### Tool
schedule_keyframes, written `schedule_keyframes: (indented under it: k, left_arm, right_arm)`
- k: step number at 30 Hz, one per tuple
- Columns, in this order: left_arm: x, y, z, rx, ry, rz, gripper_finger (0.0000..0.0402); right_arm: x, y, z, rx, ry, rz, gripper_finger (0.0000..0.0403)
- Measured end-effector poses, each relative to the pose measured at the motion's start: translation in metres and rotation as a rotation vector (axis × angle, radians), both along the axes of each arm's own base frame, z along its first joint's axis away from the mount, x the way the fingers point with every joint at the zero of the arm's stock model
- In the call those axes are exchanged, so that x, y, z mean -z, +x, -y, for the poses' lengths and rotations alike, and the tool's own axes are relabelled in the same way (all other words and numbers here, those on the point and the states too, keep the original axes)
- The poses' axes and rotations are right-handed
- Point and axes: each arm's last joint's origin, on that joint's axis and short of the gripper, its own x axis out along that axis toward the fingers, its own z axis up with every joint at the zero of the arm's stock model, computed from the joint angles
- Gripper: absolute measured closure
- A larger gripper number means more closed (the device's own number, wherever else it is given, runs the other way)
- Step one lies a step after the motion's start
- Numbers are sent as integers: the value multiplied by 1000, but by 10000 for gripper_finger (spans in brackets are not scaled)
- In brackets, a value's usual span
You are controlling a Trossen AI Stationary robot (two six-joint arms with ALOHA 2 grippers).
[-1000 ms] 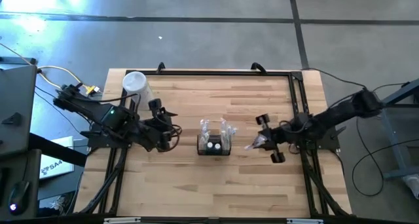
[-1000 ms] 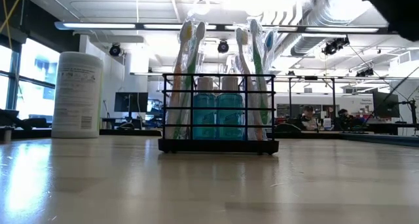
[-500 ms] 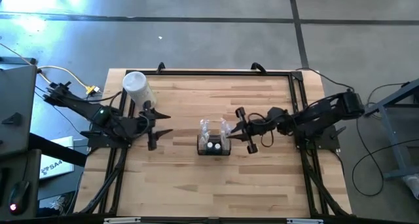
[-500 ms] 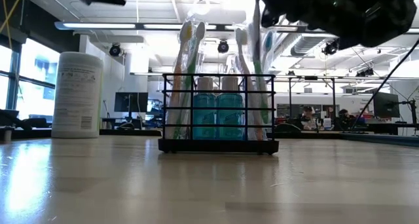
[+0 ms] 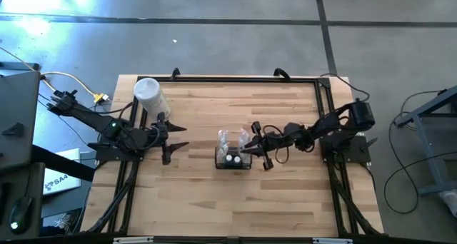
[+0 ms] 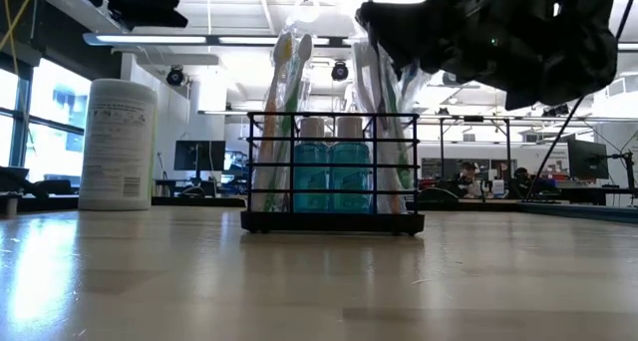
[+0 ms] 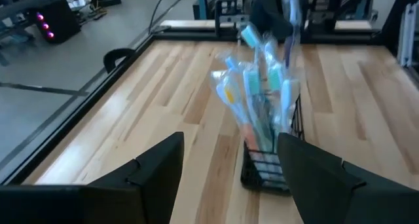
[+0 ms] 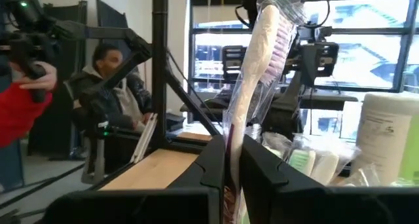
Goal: Pick & Place toothbrushing station
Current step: Put the violet toothbrush into the black wire organizer
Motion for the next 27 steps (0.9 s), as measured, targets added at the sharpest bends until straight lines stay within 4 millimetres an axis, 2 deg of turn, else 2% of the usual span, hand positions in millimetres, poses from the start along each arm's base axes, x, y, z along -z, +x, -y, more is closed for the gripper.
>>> schedule_keyframes:
  k: [9, 13, 19, 27]
  left_arm:
    - [-4, 1, 1, 23, -19, 35, 161]
    - [-4, 1, 1, 23, -19, 36, 161]
    - [-4, 1, 1, 23, -19, 35, 161]
    - [-4, 1, 1, 28, -1, 30, 161]
  right_arm:
    - [3, -2, -25, 2, 7, -16, 383]
    - [4, -3, -31, 55, -28, -20, 383]
    - [1, -2, -19, 87, -46, -23, 383]
    - [-17, -8, -10, 62, -79, -27, 383]
